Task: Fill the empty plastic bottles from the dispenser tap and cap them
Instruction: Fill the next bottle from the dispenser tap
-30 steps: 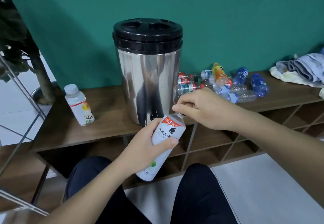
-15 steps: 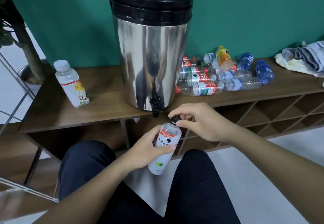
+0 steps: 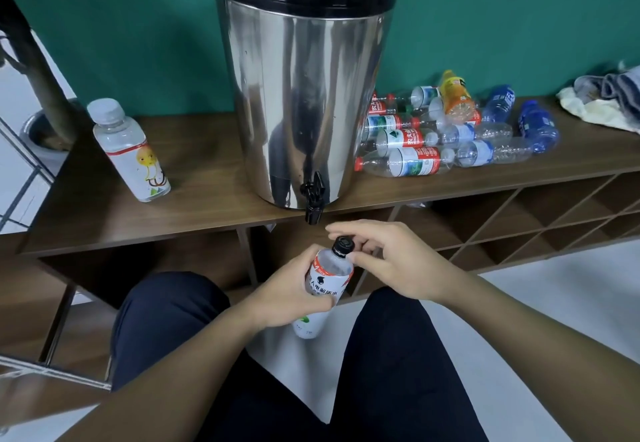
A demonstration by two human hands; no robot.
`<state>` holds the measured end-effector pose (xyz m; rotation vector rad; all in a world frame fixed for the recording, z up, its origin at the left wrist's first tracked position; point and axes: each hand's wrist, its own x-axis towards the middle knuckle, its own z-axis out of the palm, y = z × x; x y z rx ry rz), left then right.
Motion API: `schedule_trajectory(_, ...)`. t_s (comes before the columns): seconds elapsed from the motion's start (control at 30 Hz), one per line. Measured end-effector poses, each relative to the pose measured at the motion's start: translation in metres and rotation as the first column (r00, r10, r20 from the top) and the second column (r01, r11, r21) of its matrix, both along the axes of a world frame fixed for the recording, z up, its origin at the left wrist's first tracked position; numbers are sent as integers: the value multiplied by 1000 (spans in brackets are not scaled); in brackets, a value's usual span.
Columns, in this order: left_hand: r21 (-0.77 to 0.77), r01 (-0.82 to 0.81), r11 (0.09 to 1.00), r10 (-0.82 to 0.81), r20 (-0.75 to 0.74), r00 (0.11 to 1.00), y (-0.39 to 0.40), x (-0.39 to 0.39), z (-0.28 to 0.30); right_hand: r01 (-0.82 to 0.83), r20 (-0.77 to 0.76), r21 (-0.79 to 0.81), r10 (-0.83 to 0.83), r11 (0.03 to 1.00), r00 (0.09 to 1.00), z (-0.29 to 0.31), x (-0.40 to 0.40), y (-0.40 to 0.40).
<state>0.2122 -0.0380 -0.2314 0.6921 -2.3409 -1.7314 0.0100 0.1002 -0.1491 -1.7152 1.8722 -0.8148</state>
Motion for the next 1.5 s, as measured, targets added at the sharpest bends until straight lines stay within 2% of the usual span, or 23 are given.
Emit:
schedule_trajectory(0.07, -7, -17, 1000, 17, -24, 1000, 1, -2, -2, 75, 57, 40, -77, 996, 995, 2, 3, 0)
schedule_trajectory(0.1, -9, -26, 1000, 25, -32, 999, 1, -3, -3, 131, 35, 48, -133, 990, 991, 2, 4, -1)
schedule_trajectory(0.17, -29, -34, 999, 33, -33, 999, 1, -3, -5, 230, -146, 18, -225, 973, 963, 3, 4, -6)
schedule_trajectory(0.23, -63, -21, 998, 19, -23, 1000, 0, -4, -6, 227, -352, 19, -206, 974, 913, 2, 7, -8)
schedule_trajectory(0.3, -87, -7, 996, 5, -22, 1000, -1, -4, -6, 206, -444, 23, -175, 978, 879, 0, 13, -12)
schedule_trajectory(0.37, -80, -15, 997, 12, -35, 999, -2, -3, -6, 180, -472, -15, -166, 983, 866, -2, 15, -14)
schedule_trajectory(0.5, -60, -58, 997, 55, -51, 997, -5, -2, -7, 136, -282, -69, -150, 988, 948, -5, 12, -15)
schedule_trajectory(0.6, -25, -70, 997, 68, -65, 996, -7, -3, -7, 106, -221, -107, -127, 989, 967, -9, 6, -15)
schedule_trajectory(0.77, -17, -84, 996, 82, -64, 995, -9, -5, -10, 247, -12, -155, -251, 957, 968, -9, -7, -19)
schedule_trajectory(0.8, -16, -89, 996, 87, -62, 994, -10, -6, -11, 277, -10, -162, -283, 947, 959, -11, -11, -24)
schedule_trajectory(0.93, -27, -102, 994, 101, -45, 994, -12, -11, -14, 399, -182, -206, -436, 893, 881, -24, -39, -59)
schedule_trajectory(1.1, -65, -159, 985, 161, 19, 987, -18, -10, -19, 501, -251, -157, -525, 851, 814, -38, -64, -92)
schedule_trajectory(1.23, -57, -193, 980, 195, 34, 980, -23, -8, -22, 587, -104, -97, -595, 803, 797, -41, -70, -100)
schedule_trajectory(1.37, -39, -222, 974, 223, 21, 975, -25, -6, -22, 623, -26, -50, -624, 781, 781, -38, -67, -96)
schedule_trajectory(1.5, -29, -263, 964, 263, 1, 965, -24, -6, -21, 662, 42, -97, -661, 744, 749, -21, -56, -85)
